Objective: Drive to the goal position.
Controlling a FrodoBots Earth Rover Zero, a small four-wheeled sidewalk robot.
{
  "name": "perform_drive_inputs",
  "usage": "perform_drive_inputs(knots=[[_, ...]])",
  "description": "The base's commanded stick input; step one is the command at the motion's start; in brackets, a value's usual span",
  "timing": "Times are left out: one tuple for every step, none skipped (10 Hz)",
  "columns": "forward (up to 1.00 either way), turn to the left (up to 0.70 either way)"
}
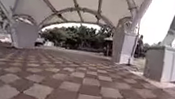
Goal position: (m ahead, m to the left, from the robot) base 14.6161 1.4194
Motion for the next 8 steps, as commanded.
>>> perform_drive_inputs(knots=[[1.00, 0.00], [1.00, 0.00], [1.00, 0.00], [1.00, 0.00], [1.00, 0.00], [1.00, 0.00], [1.00, 0.00], [1.00, 0.00]])
